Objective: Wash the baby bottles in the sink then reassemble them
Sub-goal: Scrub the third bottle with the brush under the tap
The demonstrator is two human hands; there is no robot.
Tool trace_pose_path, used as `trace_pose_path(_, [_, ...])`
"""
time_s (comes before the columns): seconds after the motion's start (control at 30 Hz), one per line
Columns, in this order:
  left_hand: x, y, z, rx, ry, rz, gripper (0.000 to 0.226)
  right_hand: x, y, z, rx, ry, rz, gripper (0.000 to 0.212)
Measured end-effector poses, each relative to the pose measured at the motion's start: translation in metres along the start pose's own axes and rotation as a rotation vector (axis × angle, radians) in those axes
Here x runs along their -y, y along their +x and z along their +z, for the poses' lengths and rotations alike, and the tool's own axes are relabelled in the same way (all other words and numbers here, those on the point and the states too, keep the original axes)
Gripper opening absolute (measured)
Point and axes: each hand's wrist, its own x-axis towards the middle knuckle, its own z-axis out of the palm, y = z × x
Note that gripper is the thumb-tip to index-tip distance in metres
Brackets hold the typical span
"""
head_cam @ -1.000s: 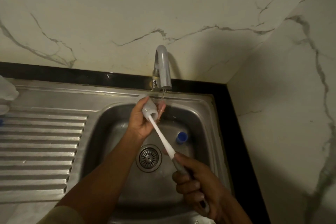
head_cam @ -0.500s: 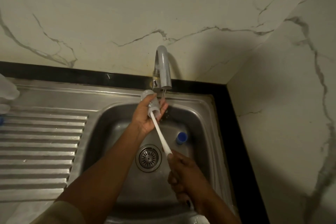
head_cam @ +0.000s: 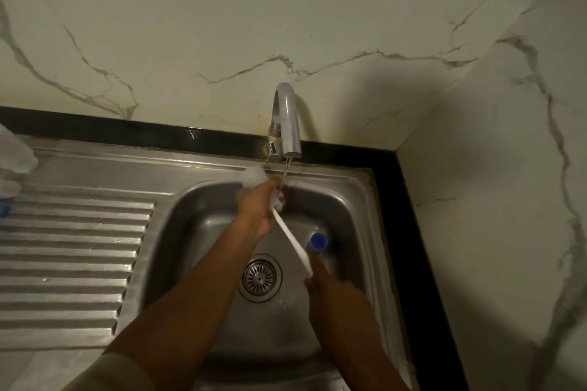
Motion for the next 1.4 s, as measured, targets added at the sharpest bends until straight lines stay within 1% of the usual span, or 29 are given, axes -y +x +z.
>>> trace_pose_path(0.07, [-0.001,0.0,-0.001,0.053,0.061,0.064,0.063,-0.011,0.01,-0.005,-0.138,-0.002,-0.143,0.045])
trace_pose_path(0.1, [-0.003,-0.001,-0.004,0.128,-0.02,0.023,0.061,-0.007,0.005,0.001,-0.118,0.122,-0.066,0.04])
trace_pose_path(0.17, [-0.009,-0.003,-0.012,0.266,-0.266,-0.086,0.057,-0.001,0.007,0.0,0.133,0.626,0.167,0.016])
trace_pose_path(0.2, [-0.012,-0.006,-0.014,0.313,-0.345,-0.12,0.056,0.0,0.002,-0.002,0.298,0.87,0.324,0.02])
trace_pose_path(0.27, [-0.014,-0.006,-0.011,0.3,-0.378,-0.124,0.056,-0.002,-0.007,-0.002,0.361,0.988,0.436,0.035])
trace_pose_path(0.33, [-0.015,-0.005,-0.004,0.212,-0.321,-0.101,0.061,-0.002,-0.012,-0.004,0.176,0.664,0.27,0.023])
trace_pose_path(0.4, [-0.019,-0.002,0.002,0.083,-0.243,-0.051,0.064,-0.005,-0.016,-0.012,-0.134,-0.023,-0.032,0.046])
trace_pose_path(0.43, [-0.021,0.0,0.002,0.043,-0.207,-0.018,0.066,-0.004,-0.016,-0.017,-0.22,-0.361,-0.132,0.056])
trace_pose_path(0.47, [-0.023,-0.001,0.004,0.038,-0.167,0.0,0.069,-0.003,-0.009,-0.028,-0.216,-0.419,-0.18,0.06])
trace_pose_path(0.53, [-0.021,-0.004,0.006,0.116,-0.134,-0.013,0.064,-0.003,-0.014,-0.028,-0.239,-0.3,-0.243,0.054])
trace_pose_path(0.57, [-0.019,-0.007,0.005,0.178,-0.173,-0.052,0.06,-0.004,-0.018,-0.018,-0.217,-0.12,-0.131,0.045])
trace_pose_path(0.63, [-0.019,-0.016,0.004,0.286,-0.339,-0.118,0.056,0.0,-0.02,-0.015,0.072,0.585,0.154,0.019])
trace_pose_path(0.67, [-0.019,-0.018,0.002,0.324,-0.41,-0.137,0.053,0.002,-0.025,-0.015,0.193,0.817,0.292,0.018])
trace_pose_path(0.7, [-0.019,-0.018,0.001,0.329,-0.427,-0.142,0.049,0.003,-0.026,-0.017,0.241,0.894,0.351,0.021])
trace_pose_path(0.73, [-0.019,-0.018,0.002,0.313,-0.405,-0.138,0.046,0.002,-0.025,-0.018,0.198,0.793,0.337,0.023])
trace_pose_path(0.8, [-0.011,-0.013,0.005,0.154,-0.202,-0.065,0.044,-0.019,-0.023,-0.01,-0.029,0.217,0.066,0.044])
trace_pose_path(0.83, [-0.008,-0.012,0.006,0.067,-0.068,0.016,0.048,-0.014,-0.023,-0.014,0.011,0.018,-0.017,0.055])
trace_pose_path(0.9, [-0.004,-0.013,0.005,0.032,0.065,0.119,0.056,-0.017,-0.012,-0.029,-0.097,-0.073,-0.121,0.056])
trace_pose_path(0.97, [-0.005,-0.019,-0.001,0.206,-0.08,0.019,0.054,-0.018,-0.021,-0.015,-0.182,0.183,-0.025,0.043])
trace_pose_path(1.03, [-0.009,-0.025,-0.007,0.393,-0.271,-0.122,0.055,-0.012,-0.031,-0.012,0.031,0.712,0.177,0.028])
trace_pose_path(1.07, [-0.01,-0.024,-0.01,0.446,-0.338,-0.164,0.058,-0.009,-0.035,-0.011,0.137,0.858,0.267,0.026])
trace_pose_path(1.1, [-0.011,-0.023,-0.012,0.45,-0.38,-0.185,0.06,-0.01,-0.034,-0.012,0.171,0.844,0.293,0.026])
trace_pose_path(1.13, [-0.01,-0.022,-0.01,0.421,-0.396,-0.191,0.06,-0.011,-0.032,-0.011,0.139,0.696,0.259,0.027])
trace_pose_path(1.2, [-0.006,-0.019,-0.001,0.262,-0.295,-0.154,0.058,-0.025,-0.024,-0.002,-0.123,0.088,0.019,0.04])
trace_pose_path(1.23, [-0.002,-0.018,0.003,0.168,-0.184,-0.104,0.055,-0.027,-0.025,-0.005,-0.14,-0.155,-0.11,0.047])
trace_pose_path(1.27, [0.001,-0.017,0.005,0.097,-0.073,-0.04,0.052,-0.025,-0.015,-0.01,-0.141,-0.301,-0.128,0.052])
trace_pose_path(1.33, [0.004,-0.018,0.004,0.075,-0.004,0.016,0.051,-0.029,-0.011,-0.016,-0.234,-0.27,-0.22,0.051])
trace_pose_path(1.37, [0.003,-0.02,0.001,0.144,-0.081,-0.034,0.052,-0.024,-0.014,-0.012,-0.192,-0.114,-0.116,0.046])
trace_pose_path(1.4, [0.001,-0.025,-0.002,0.237,-0.203,-0.114,0.053,-0.028,-0.015,-0.008,-0.135,0.176,-0.01,0.038])
